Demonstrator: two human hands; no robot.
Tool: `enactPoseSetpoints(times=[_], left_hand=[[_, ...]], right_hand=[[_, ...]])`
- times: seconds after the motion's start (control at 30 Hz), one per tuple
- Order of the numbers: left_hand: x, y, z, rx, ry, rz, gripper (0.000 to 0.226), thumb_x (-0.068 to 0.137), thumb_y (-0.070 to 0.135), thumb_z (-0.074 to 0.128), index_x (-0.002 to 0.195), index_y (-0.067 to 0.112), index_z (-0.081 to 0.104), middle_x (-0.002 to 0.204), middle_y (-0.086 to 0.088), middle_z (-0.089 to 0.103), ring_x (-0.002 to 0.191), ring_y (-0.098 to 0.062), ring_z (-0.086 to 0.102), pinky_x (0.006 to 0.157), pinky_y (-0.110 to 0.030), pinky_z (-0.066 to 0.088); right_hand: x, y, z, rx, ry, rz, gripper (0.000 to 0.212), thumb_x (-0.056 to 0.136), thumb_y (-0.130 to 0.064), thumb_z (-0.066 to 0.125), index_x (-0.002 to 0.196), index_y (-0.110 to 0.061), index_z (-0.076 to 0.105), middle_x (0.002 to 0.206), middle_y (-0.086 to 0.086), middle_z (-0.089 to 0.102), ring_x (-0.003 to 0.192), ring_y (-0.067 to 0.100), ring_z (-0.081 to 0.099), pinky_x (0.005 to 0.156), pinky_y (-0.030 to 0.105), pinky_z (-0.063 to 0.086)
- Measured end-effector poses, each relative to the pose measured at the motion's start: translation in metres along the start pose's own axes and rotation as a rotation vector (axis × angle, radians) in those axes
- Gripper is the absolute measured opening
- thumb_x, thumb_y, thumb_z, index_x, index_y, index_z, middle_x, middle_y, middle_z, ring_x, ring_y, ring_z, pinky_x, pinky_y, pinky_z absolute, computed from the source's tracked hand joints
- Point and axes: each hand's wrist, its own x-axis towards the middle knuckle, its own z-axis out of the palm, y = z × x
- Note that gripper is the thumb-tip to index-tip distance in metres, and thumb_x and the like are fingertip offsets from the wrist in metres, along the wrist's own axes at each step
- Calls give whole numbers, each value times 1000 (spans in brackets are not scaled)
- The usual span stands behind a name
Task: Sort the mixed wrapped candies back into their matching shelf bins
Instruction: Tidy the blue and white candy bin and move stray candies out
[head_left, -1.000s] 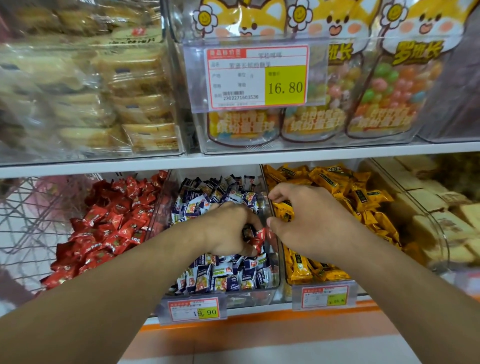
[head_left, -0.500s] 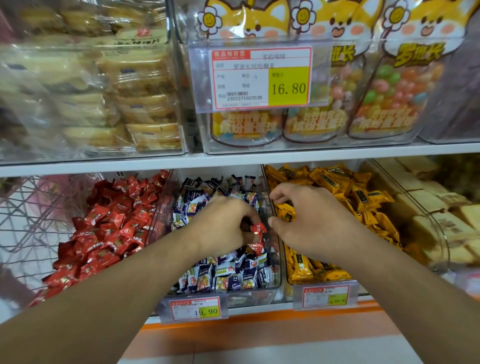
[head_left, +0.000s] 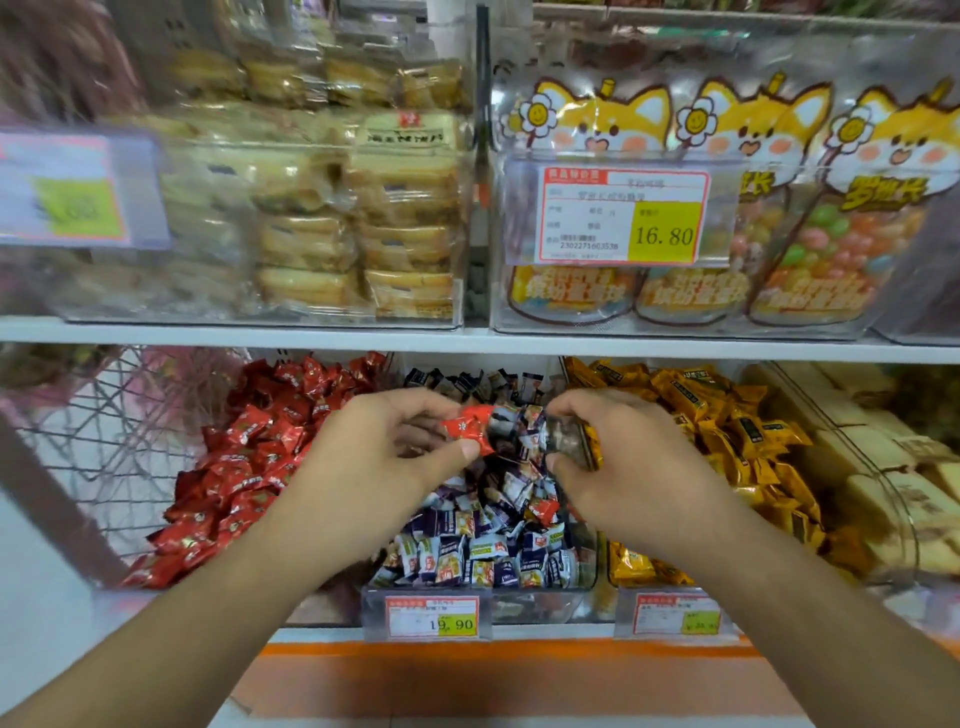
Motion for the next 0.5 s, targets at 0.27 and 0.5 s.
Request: enactPoseSetpoints(times=[0.27,0.5], left_hand=[[-16,-43,-86,213,299,-156,26,80,35,85,103,30,74,83,9,72,85,-9,69,82,-31,54],[-15,-45,-96,571,187,-123,69,82,47,79,144,29,54,141,-3,60,126,-27,57,103,-34,44]], right_hand=[[2,-22,15,-55,-13,20,44,98,-32,65,140,-27,55,141,-8,52,133,13,48,103,21,40],[6,-27,18,-92,-16,42,45,97,-29,66,140,-27,56,143,-7,55,118,11,56,97,20,42]])
